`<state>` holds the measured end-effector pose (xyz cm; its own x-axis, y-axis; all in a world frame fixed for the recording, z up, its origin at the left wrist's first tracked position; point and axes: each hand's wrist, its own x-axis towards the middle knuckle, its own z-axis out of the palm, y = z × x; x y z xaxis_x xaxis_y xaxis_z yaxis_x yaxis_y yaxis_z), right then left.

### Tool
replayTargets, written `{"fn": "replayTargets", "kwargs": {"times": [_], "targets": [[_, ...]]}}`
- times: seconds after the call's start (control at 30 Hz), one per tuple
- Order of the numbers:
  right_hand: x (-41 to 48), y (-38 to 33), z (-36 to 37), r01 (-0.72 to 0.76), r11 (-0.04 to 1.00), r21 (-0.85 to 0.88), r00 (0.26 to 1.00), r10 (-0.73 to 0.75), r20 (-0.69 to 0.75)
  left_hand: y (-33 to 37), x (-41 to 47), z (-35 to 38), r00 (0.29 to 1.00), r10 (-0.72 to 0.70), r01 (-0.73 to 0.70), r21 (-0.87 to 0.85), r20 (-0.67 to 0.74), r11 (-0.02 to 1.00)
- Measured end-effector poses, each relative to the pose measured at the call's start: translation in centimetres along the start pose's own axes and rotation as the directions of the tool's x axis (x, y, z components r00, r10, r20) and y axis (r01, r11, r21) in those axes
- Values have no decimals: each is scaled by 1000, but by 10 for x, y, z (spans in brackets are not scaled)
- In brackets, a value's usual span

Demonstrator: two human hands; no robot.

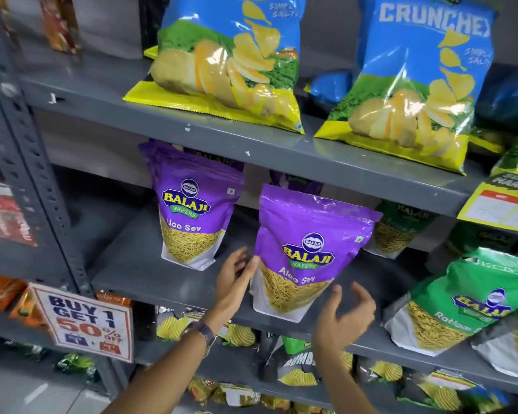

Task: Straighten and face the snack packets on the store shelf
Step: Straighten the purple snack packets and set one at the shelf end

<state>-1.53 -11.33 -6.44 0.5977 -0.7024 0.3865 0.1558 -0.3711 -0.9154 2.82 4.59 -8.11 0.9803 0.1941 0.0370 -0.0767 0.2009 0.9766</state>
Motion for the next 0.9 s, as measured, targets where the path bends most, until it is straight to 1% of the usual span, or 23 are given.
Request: {"fn": "replayTargets", "kwargs": {"times": [0.03,0.07,0.1,0.13,0.17,0.2,0.23,0.27,0.3,0.33,0.4,0.43,0.47,0.57,0.63,0.73,0.8,0.9], "targets": [[-14,-6,1,130,991,-11,991,-130,19,1,0,-8,992,82,-84,-19,-99,996],[-29,-9,4,257,966,5,959,-256,119,4,1,-18,968,156,-165,-28,-195,986],[-42,-12,10,353,934,59,897,-356,263,6,4,-31,932,223,-240,-23,-284,971],[-54,-13,20,391,913,120,814,-403,419,9,9,-46,888,280,-304,-10,-366,953],[-64,-15,31,387,905,175,716,-415,561,14,14,-61,841,317,-351,4,-438,936],[-71,-20,45,362,907,214,620,-406,672,17,21,-76,802,338,-377,22,-493,926],[-77,-24,62,319,922,219,545,-367,754,21,29,-91,777,339,-372,47,-530,927],[-80,-32,79,271,941,205,501,-320,804,24,38,-105,774,311,-329,68,-551,942],[-82,-39,96,190,963,192,498,-264,826,23,50,-119,797,252,-251,78,-549,965],[-80,-44,114,71,978,194,535,-201,821,19,63,-133,841,180,-160,83,-510,984],[-68,-54,148,-182,963,196,647,-33,762,13,82,-156,925,38,17,140,-379,990],[-60,-58,161,-271,946,180,662,47,748,14,87,-162,949,-24,77,159,-313,984],[-53,-58,173,-313,937,155,646,90,758,16,91,-166,964,-87,124,138,-251,983],[-40,-58,188,-310,948,78,510,96,855,27,92,-164,978,-188,193,55,-93,980],[-35,-60,188,-306,948,85,454,67,888,30,89,-162,979,-200,203,61,-49,977],[-32,-62,182,-314,945,92,405,46,913,26,79,-168,984,-173,177,79,-50,981],[-33,-58,175,-299,950,89,393,38,919,26,72,-173,981,-186,191,106,-55,976],[-38,-54,164,-262,961,86,382,22,924,20,61,-180,975,-208,214,93,-77,972]]}}
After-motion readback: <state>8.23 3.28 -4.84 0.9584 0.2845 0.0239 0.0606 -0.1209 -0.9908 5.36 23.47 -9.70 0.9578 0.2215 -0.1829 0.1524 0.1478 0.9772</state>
